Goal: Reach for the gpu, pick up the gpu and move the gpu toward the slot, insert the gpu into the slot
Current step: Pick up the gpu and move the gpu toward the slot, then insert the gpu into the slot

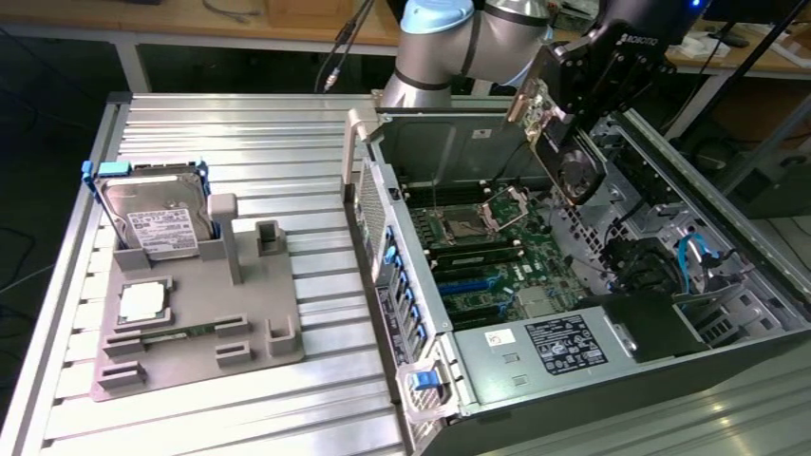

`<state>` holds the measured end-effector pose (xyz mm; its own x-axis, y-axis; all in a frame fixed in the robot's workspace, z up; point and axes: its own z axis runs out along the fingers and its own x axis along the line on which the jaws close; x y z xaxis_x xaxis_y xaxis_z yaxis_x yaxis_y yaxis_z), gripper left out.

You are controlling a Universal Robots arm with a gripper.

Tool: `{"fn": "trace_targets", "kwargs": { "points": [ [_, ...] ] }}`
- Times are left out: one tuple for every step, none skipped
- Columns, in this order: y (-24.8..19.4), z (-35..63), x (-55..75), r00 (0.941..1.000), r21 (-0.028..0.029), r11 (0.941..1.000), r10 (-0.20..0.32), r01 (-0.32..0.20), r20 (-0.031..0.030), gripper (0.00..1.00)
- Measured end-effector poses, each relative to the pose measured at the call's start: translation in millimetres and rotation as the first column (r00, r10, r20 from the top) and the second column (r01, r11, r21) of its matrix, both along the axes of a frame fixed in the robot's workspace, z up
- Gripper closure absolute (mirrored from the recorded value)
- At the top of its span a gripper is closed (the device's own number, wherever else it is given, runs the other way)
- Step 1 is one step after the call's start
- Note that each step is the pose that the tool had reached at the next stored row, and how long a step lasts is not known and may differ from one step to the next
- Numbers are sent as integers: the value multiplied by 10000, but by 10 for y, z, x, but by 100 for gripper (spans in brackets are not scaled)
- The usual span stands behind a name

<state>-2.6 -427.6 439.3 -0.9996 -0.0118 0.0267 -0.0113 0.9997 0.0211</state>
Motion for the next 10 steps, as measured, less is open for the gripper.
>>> {"fn": "trace_targets", "kwargs": {
  "points": [
    [0,0,0,10000,0,10000,0,0,0,73],
    [0,0,0,10000,0,10000,0,0,0,73],
    [0,0,0,10000,0,10000,0,0,0,73],
    [0,0,0,10000,0,10000,0,0,0,73],
    [0,0,0,10000,0,10000,0,0,0,73],
    [0,0,0,10000,0,10000,0,0,0,73],
    [0,0,0,10000,0,10000,0,0,0,73],
    [0,-1,0,10000,0,10000,58,-58,0,73],
    [0,-6,0,9994,4,9994,358,-358,1,73],
    [0,-12,0,9966,2,9966,823,-823,1,73]
  ]
}}
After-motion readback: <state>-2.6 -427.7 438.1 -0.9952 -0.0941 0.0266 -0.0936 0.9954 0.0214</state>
